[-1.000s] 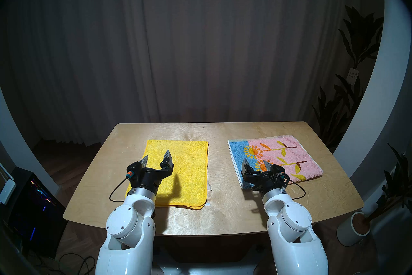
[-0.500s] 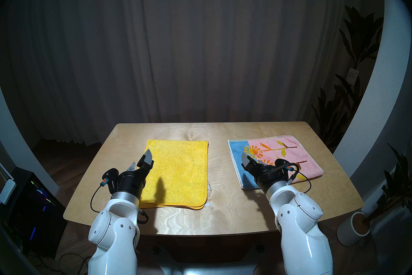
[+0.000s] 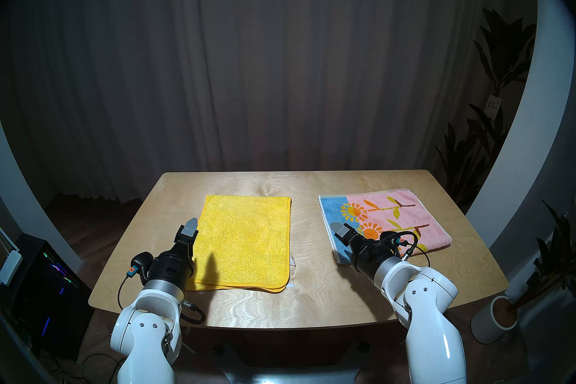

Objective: Fold each towel twice and stack them on table

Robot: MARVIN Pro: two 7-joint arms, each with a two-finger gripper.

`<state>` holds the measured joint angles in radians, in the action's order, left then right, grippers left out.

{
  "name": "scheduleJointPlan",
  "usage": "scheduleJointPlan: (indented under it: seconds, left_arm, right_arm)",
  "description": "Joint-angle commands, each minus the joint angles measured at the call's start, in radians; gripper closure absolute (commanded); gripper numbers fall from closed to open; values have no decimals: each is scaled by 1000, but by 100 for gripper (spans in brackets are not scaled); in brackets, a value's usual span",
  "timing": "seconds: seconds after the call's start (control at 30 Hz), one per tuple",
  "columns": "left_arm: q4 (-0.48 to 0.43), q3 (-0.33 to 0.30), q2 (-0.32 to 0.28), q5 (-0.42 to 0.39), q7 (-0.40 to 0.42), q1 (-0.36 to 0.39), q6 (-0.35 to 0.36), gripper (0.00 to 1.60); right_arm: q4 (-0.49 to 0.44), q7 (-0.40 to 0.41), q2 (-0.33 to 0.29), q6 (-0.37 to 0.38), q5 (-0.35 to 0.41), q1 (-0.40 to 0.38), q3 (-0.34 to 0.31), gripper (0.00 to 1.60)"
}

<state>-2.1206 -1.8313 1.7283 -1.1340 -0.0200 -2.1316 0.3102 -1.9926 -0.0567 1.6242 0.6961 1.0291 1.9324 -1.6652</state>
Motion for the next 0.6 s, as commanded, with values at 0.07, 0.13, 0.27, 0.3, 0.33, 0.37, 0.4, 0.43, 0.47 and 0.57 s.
scheduleJointPlan:
  seconds: [0.07, 0.13, 0.27, 0.3, 0.33, 0.37, 0.4, 0.43, 0.47, 0.57]
  left_arm:
    - [-47, -46, 6, -122, -61, 24, 83, 0]
    - [-53, -65, -2, -150, -81, 29, 108, 0]
    - [-57, -106, -17, -194, -124, 36, 150, 0]
    - [-55, -117, -19, -211, -133, 39, 162, 0]
    - [-54, -130, -21, -230, -142, 41, 174, 0]
    - [-53, -139, -27, -241, -151, 43, 185, 0]
    - [-52, -150, -31, -259, -163, 44, 201, 0]
    - [-51, -160, -35, -275, -172, 46, 215, 0]
    - [-48, -169, -42, -293, -176, 46, 233, 0]
    - [-39, -195, -61, -341, -190, 44, 281, 0]
  right_arm:
    - [-19, -105, -2, 41, 188, -1, 51, 0]
    - [-27, -150, -6, 46, 234, -4, 66, 0]
    - [-23, -242, -14, 45, 307, -11, 95, 0]
    - [-21, -260, -16, 38, 318, -13, 101, 0]
    - [-18, -267, -18, 31, 324, -13, 107, 0]
    - [-19, -300, -20, 26, 349, -14, 113, 0]
    - [-16, -322, -21, 24, 378, -12, 117, 0]
    - [-17, -348, -23, 18, 407, -10, 121, 0]
    - [-16, -354, -25, 13, 421, 0, 126, 0]
    - [-22, -375, -29, -9, 493, 29, 137, 0]
